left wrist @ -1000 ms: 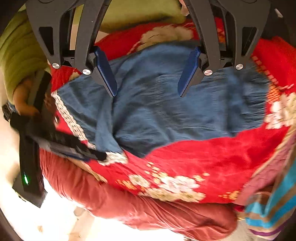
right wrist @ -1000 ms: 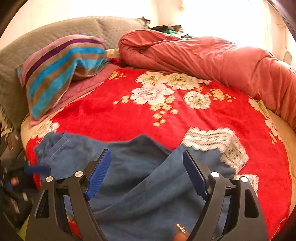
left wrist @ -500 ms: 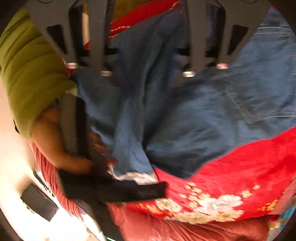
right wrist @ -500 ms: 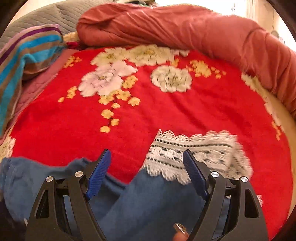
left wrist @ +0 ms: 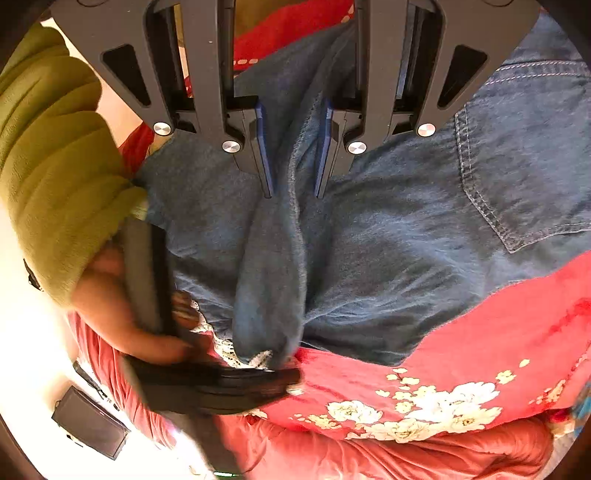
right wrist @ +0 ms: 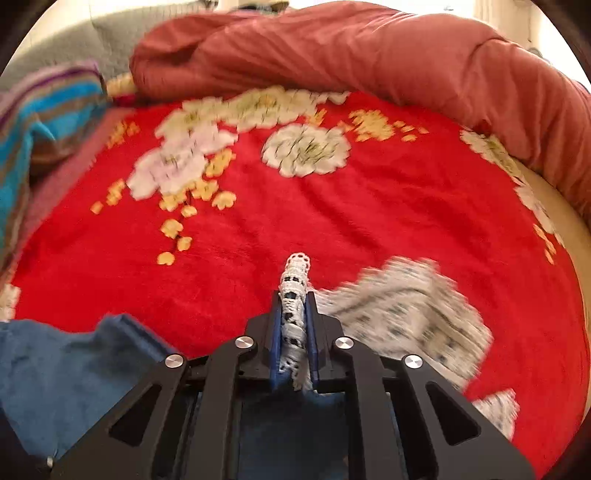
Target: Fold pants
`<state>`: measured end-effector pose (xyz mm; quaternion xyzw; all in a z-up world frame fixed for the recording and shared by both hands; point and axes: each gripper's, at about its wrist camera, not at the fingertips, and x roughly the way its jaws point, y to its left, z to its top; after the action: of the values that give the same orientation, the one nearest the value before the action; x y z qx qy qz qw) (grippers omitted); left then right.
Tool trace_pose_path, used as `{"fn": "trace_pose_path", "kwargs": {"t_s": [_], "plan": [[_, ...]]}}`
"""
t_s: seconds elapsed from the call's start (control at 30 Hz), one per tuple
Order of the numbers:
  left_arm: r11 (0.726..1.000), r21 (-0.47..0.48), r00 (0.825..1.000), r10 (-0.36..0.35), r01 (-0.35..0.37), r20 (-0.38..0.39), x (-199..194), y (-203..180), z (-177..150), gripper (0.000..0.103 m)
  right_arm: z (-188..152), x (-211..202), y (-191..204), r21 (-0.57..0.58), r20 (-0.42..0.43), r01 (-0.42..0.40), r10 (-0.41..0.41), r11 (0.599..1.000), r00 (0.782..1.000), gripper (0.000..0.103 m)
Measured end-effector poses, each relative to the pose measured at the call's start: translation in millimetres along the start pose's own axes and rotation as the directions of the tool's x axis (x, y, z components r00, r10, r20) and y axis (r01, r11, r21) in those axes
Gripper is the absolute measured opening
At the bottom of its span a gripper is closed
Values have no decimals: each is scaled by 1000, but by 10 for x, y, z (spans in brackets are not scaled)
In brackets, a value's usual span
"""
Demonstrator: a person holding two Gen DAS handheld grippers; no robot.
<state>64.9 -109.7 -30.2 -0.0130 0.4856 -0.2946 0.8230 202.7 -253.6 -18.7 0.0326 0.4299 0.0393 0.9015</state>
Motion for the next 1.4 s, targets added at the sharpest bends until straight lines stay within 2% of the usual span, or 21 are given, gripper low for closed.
{"fn": "trace_pose_path", "kwargs": {"t_s": [0.17,0.23,0.27,0.3,0.47,0.6,0.77,0.9,0.97,1.0,1.03,1.1,1.2,1.33,1.4], "plan": [[999,27,999,35,-35,21,-54,-54,-40,20,-274,-565,-390,116,53,-57,51,992,997,7],[997,45,997,62,-63,37,-69,-67,-29,20,-436,-846,-563,153,72,-57,46,987,996,7],[996,51,996,77,-79,48,-88,-77,-25,14,-479,-916,-603,162,76,-55,43,985,996,7],[995,57,995,84,-88,56,-110,-79,-25,2,-565,-1044,-680,182,81,-55,41,982,996,7],[988,109,989,99,-111,107,-280,-136,-63,1,-982,-1429,-890,274,60,-126,114,954,992,7],[979,166,987,102,-122,124,-353,-239,-145,1,-1303,-1617,-911,311,38,-121,115,943,993,7],[968,211,987,113,-134,112,-349,-336,-236,1,-1664,-1664,-954,390,1,-125,136,912,991,7],[962,226,986,133,-153,101,-338,-358,-312,1,-1815,-1613,-993,435,-25,-130,156,891,987,8],[961,227,985,142,-161,98,-332,-355,-328,1,-1836,-1624,-1037,464,-20,-141,169,875,985,13],[960,227,984,147,-166,97,-333,-348,-333,1,-1839,-1646,-1073,477,-16,-132,159,869,987,24],[959,225,984,153,-170,94,-328,-339,-338,1,-1839,-1666,-1097,480,-13,-118,142,869,990,28],[959,224,984,156,-171,84,-303,-331,-345,1,-1859,-1670,-1161,489,-14,-102,125,866,992,28],[956,236,984,163,-175,71,-260,-346,-359,1,-1904,-1604,-1188,465,-37,-60,87,883,996,13],[955,246,986,158,-166,53,-213,-362,-391,1,-1997,-1516,-1230,450,-49,-28,56,893,997,13],[953,244,984,167,-178,63,-233,-353,-399,8,-1996,-1521,-1217,437,-45,-18,42,899,998,13]]}}
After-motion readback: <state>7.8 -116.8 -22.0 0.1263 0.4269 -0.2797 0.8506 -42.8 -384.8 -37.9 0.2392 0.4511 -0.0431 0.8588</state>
